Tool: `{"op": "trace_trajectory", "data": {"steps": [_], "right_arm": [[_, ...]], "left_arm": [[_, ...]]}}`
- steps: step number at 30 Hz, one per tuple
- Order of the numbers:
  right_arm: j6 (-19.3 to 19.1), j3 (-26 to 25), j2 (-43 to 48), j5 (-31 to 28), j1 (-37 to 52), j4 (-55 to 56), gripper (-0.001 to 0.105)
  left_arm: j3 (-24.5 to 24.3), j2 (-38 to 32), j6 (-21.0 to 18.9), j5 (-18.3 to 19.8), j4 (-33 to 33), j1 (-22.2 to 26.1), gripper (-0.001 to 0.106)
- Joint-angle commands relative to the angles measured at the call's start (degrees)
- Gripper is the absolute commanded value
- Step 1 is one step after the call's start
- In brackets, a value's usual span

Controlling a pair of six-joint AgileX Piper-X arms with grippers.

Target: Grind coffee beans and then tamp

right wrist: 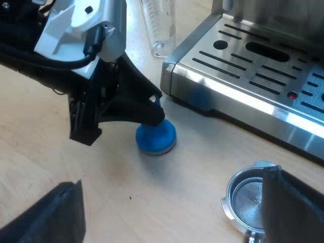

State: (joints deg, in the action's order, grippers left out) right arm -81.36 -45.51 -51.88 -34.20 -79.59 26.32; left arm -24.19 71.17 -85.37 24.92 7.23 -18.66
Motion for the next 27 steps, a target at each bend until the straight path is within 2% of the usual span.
{"op": "trace_trajectory", "data": {"steps": [1,14,19,27], "right_arm": [[-0.87,-0.50,0.30,-0.65,0.10,-0.38,0.072],[-0.87,-0.50,0.30,2.41,0.31,-0.38,0.072],[-0.87,-0.50,0.30,9.61,4.80,-0.38,0.072],[-4.61,-0.50,2.48,13.56,10.16,-0.19,0.072]], "left_arm": [[-0.12,-2.09,0.40,0.57,3.18,-0.29,0.000],[-0.12,-19.53,0.40,0.57,11.91,-0.29,0.000],[-0.12,-27.23,0.40,0.16,16.97,-0.29,0.000],[-0.43,-35.90,0.40,-0.53,23.90,-0.29,0.000]]}}
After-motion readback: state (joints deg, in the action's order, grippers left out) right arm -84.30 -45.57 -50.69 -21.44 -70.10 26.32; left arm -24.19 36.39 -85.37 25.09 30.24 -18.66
